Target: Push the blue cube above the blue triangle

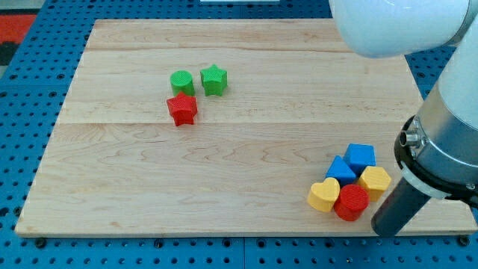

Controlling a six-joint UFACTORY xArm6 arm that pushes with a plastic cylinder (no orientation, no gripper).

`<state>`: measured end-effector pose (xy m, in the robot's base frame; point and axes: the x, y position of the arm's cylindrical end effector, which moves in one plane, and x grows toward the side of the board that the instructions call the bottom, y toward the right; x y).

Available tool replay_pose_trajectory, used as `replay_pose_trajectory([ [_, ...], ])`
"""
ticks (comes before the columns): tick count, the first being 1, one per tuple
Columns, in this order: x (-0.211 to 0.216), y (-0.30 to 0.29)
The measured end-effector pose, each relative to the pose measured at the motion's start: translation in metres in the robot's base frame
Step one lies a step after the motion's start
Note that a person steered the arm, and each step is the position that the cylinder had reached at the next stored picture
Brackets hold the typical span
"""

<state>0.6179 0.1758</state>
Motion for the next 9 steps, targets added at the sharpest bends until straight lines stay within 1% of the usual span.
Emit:
replay_pose_trajectory([
  [2,-0.001,0.000],
  [4,-0.019,0.028],
  [5,-0.049,0.053],
  [6,-0.093,0.057],
  [7,-0.118,0.057],
  [8,-0.103,0.083],
  [9,-0.072,0.073],
])
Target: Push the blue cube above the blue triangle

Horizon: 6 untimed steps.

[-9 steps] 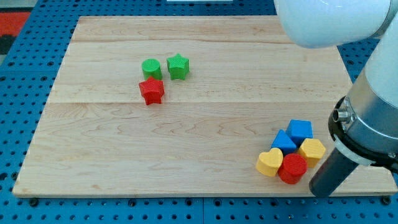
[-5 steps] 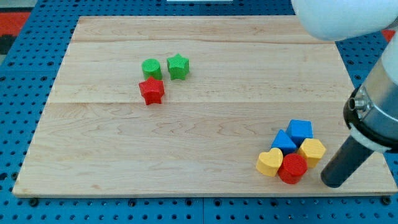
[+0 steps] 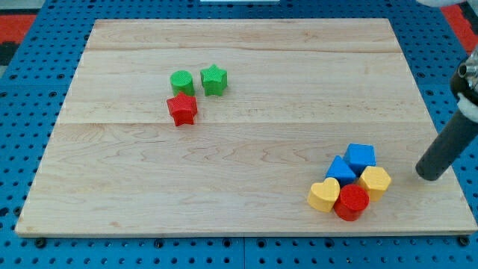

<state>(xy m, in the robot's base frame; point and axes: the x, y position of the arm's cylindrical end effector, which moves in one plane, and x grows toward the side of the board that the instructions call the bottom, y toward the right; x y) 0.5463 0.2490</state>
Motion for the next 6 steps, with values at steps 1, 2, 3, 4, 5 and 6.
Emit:
replay_pose_trajectory([
  [1,0.005,-0.023],
  [2,-0.002,-0.060],
  [3,-0.022,-0.079],
  [4,-0.049,-0.076],
  [5,-0.062,-0.079],
  [6,-0.076,-0.079],
])
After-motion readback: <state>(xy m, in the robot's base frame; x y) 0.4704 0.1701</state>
